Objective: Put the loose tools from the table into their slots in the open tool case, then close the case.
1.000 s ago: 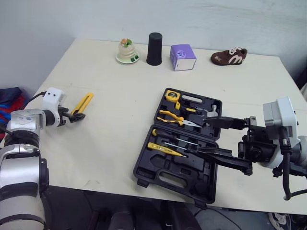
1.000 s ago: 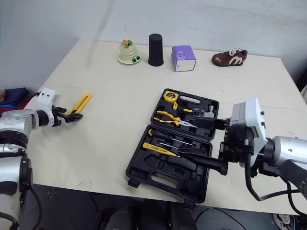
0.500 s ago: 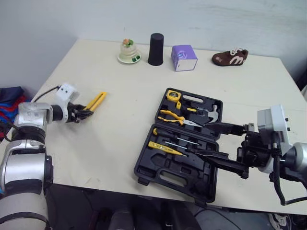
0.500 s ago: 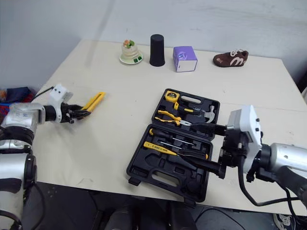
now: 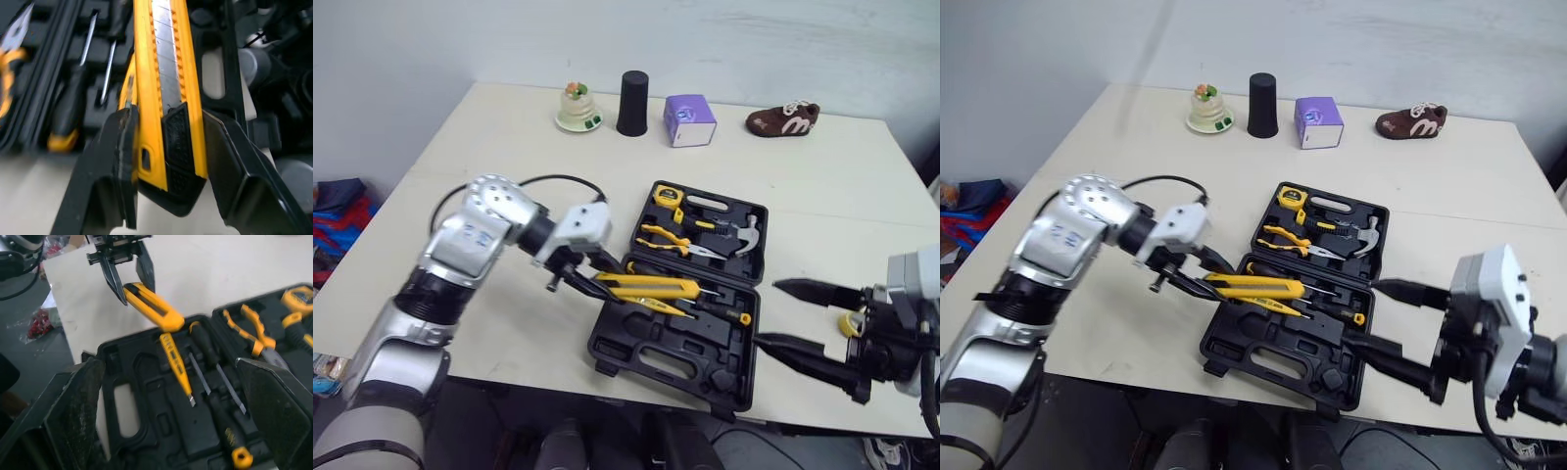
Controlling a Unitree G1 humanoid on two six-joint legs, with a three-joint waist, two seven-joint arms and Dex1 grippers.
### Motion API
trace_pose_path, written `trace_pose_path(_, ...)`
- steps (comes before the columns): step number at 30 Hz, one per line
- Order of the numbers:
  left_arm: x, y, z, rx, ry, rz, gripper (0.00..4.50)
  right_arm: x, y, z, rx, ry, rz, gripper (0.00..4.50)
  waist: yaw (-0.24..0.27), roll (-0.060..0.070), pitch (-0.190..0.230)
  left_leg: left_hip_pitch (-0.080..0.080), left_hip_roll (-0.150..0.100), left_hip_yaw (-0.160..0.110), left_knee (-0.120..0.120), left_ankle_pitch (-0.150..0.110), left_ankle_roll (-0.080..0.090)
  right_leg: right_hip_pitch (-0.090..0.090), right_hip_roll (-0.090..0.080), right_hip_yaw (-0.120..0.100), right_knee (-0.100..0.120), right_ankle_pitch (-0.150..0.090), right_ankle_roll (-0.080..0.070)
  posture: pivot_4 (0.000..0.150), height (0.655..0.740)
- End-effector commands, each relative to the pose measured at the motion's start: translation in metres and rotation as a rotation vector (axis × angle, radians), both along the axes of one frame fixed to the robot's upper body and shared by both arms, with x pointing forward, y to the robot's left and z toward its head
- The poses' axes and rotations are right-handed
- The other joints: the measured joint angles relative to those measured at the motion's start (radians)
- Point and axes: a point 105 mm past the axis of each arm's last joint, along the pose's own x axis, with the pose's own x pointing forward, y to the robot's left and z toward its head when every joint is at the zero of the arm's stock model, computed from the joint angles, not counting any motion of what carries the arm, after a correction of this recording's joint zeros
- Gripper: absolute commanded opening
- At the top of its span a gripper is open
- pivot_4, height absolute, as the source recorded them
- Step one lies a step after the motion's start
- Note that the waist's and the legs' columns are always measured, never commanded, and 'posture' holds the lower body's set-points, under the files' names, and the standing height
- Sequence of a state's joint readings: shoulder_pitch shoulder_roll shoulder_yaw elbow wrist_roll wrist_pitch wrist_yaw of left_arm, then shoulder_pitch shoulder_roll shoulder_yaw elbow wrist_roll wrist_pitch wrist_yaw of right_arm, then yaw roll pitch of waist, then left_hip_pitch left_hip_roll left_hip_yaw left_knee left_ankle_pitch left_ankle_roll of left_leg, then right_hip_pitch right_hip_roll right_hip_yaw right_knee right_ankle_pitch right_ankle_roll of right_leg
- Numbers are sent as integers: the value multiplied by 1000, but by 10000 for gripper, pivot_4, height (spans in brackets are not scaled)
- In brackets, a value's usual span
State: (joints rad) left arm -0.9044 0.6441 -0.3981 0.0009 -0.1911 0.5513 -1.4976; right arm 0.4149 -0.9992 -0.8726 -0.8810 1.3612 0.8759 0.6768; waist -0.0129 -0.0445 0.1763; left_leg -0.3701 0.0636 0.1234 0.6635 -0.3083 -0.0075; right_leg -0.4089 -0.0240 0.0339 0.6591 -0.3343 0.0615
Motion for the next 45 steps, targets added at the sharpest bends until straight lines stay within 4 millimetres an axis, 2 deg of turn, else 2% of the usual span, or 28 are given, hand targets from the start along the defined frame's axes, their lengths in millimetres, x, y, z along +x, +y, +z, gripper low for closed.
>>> trace_pose_path(1,-8,-15,-9,85,-53,-115,15032,-12,2,-11,-7,40,-16,45000,-6,0,0,0,0,-1,0,0,0,0,0,0,0,0,0,1500,7383)
trace_pose_path(5,-13,-26,-15,125,-28,-148,15032,-21,1,-26,-49,76,-56,45000,-20,0,0,-1,0,-1,0,0,0,0,0,0,0,0,0,1500,7383)
trace_pose_path(8,-7,-32,-29,164,-96,-173,15032,-25,4,-30,-41,70,-80,45000,-17,2,0,0,0,-1,0,0,0,0,0,0,0,0,0,1500,7383)
trace_pose_path(14,-12,-41,-40,177,-18,-177,15032,-27,5,-38,-34,72,-109,45000,-16,2,0,-1,0,-1,0,0,1,0,0,0,-1,0,0,1500,7383)
trace_pose_path(18,-8,-39,-53,227,-34,-128,15032,-27,4,-41,-32,67,-123,45000,-16,2,0,-1,0,-1,0,0,1,0,0,0,-1,0,0,1500,7383)
trace_pose_path(28,-8,-41,-57,238,-5,-91,15032,-29,2,-44,-39,61,-141,45000,-14,2,0,-1,-1,-2,0,0,1,0,-1,-1,-1,0,0,1500,7383)
trace_pose_path(30,-9,-43,-53,213,10,-86,25167,-29,2,-44,-38,59,-141,45000,-14,2,0,-1,-1,-2,0,0,1,0,-1,-1,-1,0,0,1500,7383)
trace_pose_path(33,-13,-42,-40,152,59,-108,38074,-29,2,-44,-38,57,-142,45000,-15,3,0,-2,-1,-2,-1,0,1,0,-1,-1,-1,0,0,1500,7383)
trace_pose_path(35,-13,-40,-31,106,86,-115,44734,-29,1,-44,-40,55,-145,45000,-15,3,0,-2,-1,-2,-1,0,1,-1,-1,-1,-1,0,0,1500,7383)
trace_pose_path(40,-14,-34,-18,-36,125,-181,44734,-29,0,-44,-41,52,-148,45000,-15,3,0,-1,-1,-2,-1,0,1,0,-1,-1,-1,0,0,1500,7383)
trace_pose_path(43,-8,-30,-27,-89,99,-207,44734,-28,0,-45,-42,49,-146,45000,-15,3,0,-1,-1,-2,-1,0,1,0,-1,-1,-1,0,0,1500,7383)
trace_pose_path(45,-6,-33,-33,-143,130,-201,39331,-27,0,-45,-43,46,-142,45000,-14,3,0,-1,-1,-2,-1,0,1,0,-1,-1,-1,0,0,1500,7383)
